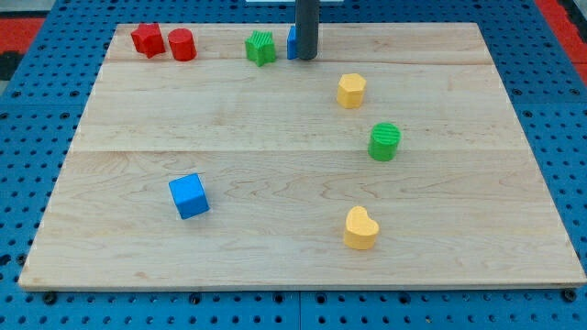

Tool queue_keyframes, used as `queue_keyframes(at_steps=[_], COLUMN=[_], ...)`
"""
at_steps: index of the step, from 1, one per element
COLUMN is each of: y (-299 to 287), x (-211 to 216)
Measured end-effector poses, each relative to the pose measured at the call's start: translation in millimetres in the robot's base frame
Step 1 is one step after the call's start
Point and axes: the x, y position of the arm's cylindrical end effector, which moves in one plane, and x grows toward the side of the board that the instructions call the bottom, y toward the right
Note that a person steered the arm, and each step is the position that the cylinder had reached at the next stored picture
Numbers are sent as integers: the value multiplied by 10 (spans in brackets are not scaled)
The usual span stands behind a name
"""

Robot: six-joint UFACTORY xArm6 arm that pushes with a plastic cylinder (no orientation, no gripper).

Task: Slide the yellow hexagon diagonally top right to the green circle

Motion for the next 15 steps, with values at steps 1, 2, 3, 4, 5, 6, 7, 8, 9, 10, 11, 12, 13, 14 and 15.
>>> queue_keyframes(at_steps=[1, 2, 3, 4, 5, 6, 7, 8, 9, 10, 11, 12, 13, 14, 15], y=[70, 135, 134, 134, 134, 134, 135, 135, 321, 548, 548, 646, 906, 1148, 1205], x=[-11, -81, -95, -43, 225, 522, 798, 799, 886, 992, 992, 991, 971, 917, 855])
